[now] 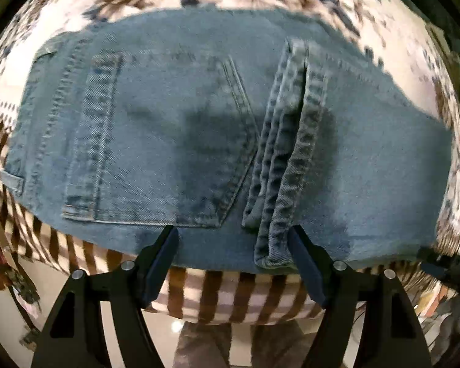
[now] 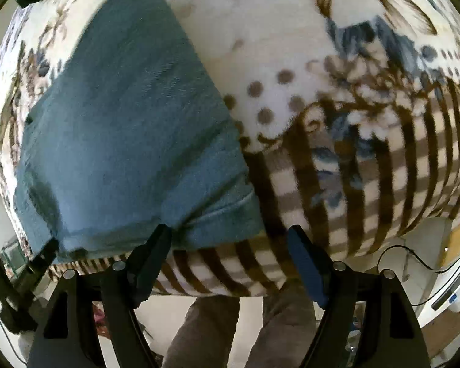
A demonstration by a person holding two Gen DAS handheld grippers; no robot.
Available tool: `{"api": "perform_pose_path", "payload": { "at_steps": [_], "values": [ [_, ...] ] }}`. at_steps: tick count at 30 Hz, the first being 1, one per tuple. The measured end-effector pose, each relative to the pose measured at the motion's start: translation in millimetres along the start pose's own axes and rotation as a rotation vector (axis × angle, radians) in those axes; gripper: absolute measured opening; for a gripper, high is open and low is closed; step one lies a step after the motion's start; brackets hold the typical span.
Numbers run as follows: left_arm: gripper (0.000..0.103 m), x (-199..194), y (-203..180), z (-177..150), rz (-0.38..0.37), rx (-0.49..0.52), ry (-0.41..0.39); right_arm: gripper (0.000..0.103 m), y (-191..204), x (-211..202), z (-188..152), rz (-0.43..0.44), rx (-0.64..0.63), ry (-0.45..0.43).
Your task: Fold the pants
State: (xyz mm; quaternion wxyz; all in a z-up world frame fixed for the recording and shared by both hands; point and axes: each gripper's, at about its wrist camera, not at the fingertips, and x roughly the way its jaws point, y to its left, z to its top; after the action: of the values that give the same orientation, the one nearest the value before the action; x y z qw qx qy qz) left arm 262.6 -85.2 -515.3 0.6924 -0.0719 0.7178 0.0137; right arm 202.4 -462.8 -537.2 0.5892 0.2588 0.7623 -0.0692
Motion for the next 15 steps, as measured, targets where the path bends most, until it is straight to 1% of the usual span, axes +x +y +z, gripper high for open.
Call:
{"api": "perform_pose_path", "payload": {
  "at_steps": [2,4,7,8,9,10,11,12,13,14,15],
  "values": [
    [0.073,-10,-1,5,-0.025,-0.022,-0.022,0.08,-2,-11,-1,0.018,-0.004,-0.028],
    [0.073,-18,0,13,-0.062,-0.043,-0.035,0.08,-12,-24,-4,0.061,0.016,-0.054],
    [0.073,-13,0,21,-0.132,-0.093,-0.001,0.08,-24,-33,3,0.144,0.098,-0.086],
    [0.073,-8,-1,24,-0.148,-0.106,0.009,0.08,-27,-32,7,0.165,0.12,-0.084],
    [0.07,-3,-6,30,-0.152,-0.112,0.015,0.077,-29,-29,11,0.179,0.141,-0.079],
    [0.07,3,-10,32,-0.158,-0.113,0.009,0.061,-33,-23,15,0.183,0.172,-0.082],
    [0.063,7,-12,33,-0.153,-0.115,0.003,0.048,-37,-16,18,0.177,0.182,-0.076],
    [0.052,15,-13,32,-0.134,-0.11,0.008,0.038,-38,-6,21,0.145,0.193,-0.055],
    [0.048,19,-14,31,-0.117,-0.105,0.011,0.034,-43,-2,18,0.141,0.206,-0.061],
    [0.041,22,-12,29,-0.103,-0.101,0.005,0.031,-46,1,16,0.158,0.216,-0.073],
    [0.037,22,-9,27,-0.102,-0.094,-0.004,0.029,-52,1,11,0.165,0.222,-0.069]
  ]
}}
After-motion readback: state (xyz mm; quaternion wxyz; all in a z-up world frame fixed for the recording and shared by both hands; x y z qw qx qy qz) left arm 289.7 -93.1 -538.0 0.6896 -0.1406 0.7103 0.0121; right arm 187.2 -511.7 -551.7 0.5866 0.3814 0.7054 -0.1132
